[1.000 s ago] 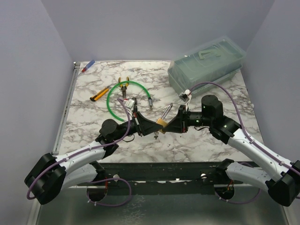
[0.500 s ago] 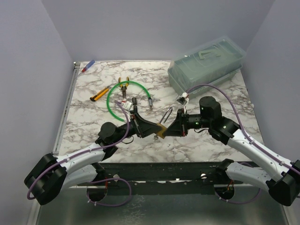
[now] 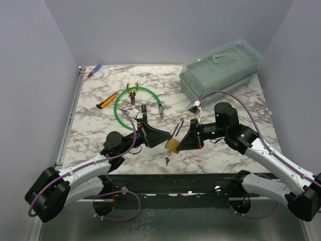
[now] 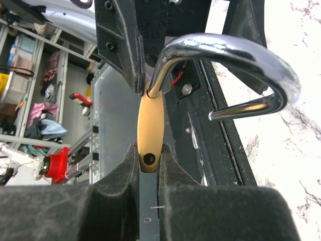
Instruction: Unlock with the key
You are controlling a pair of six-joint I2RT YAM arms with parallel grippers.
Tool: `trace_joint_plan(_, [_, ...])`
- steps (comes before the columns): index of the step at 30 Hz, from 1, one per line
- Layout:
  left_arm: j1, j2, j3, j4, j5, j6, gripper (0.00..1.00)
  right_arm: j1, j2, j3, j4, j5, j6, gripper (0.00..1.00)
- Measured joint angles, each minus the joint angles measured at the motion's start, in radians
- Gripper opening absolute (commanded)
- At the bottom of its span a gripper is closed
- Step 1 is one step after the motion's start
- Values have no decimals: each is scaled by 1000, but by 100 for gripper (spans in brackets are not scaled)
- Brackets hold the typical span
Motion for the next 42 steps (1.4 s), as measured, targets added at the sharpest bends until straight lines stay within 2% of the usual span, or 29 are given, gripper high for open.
trace_joint_plan(11, [15, 51, 76, 15, 11, 18, 62, 0, -21, 2, 12, -104, 3, 1])
trace_joint_plan(20, [59, 118, 76, 65, 11, -13, 62, 0, -56, 2, 43, -156, 9, 1])
trace_joint_plan(32, [66, 326, 120, 332, 155, -109, 59, 0, -26, 2, 64, -163, 9, 1])
trace_joint_plan(36, [66, 409, 129, 452, 196, -167, 55, 0, -11, 2, 68, -163, 9, 1])
trace_joint_plan(42, [66, 490, 152, 488, 229, -219, 52, 0, -2, 2, 75, -163, 9, 1])
